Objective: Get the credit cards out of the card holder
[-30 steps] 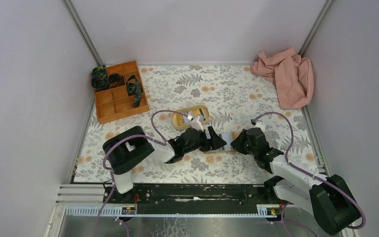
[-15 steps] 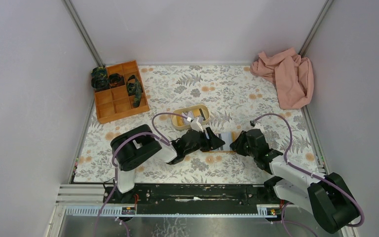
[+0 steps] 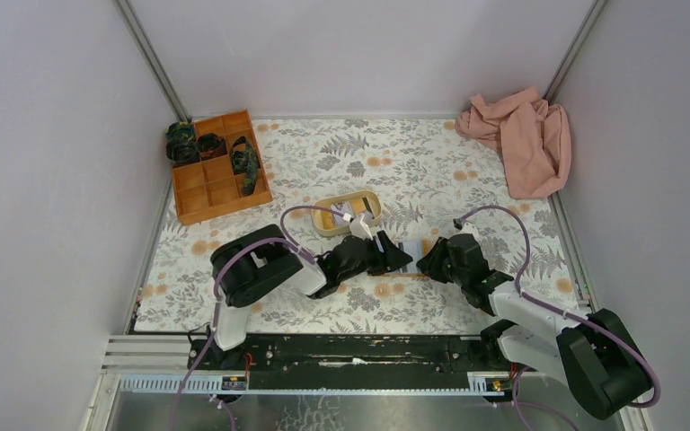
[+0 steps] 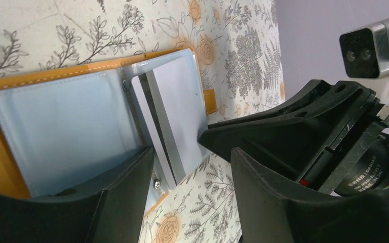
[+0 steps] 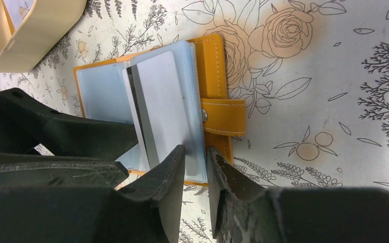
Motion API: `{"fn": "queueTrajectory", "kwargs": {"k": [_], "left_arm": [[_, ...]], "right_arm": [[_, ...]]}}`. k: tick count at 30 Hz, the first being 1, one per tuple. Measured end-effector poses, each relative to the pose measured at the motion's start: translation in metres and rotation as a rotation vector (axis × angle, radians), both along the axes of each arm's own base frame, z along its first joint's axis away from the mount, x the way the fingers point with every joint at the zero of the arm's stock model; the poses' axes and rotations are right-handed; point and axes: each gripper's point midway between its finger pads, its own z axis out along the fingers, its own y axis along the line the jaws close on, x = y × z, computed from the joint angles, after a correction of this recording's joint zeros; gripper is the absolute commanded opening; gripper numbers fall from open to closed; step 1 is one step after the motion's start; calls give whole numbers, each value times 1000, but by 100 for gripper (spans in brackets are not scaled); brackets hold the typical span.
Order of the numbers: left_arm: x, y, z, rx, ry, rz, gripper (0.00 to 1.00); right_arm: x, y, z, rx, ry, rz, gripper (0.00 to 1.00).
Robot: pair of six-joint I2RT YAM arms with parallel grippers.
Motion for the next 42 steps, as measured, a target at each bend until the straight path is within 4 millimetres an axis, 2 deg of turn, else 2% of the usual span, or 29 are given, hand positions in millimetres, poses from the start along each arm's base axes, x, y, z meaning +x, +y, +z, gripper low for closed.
{"fn": "queueTrajectory", "kwargs": {"k": [13, 25, 34, 42], "left_arm": [[3, -2, 4, -72, 16, -1, 64], [2, -8, 27, -184, 17, -45, 64], [-6, -10, 8, -189, 61, -77, 62], [-8, -15, 8, -218, 77, -97, 61]], "right_arm": [[3, 3, -1, 10, -5, 8, 30], [4, 6, -1, 21, -6, 14, 30], [6, 7, -1, 24, -9, 16, 30], [7, 9, -1, 29, -13, 19, 30]]}}
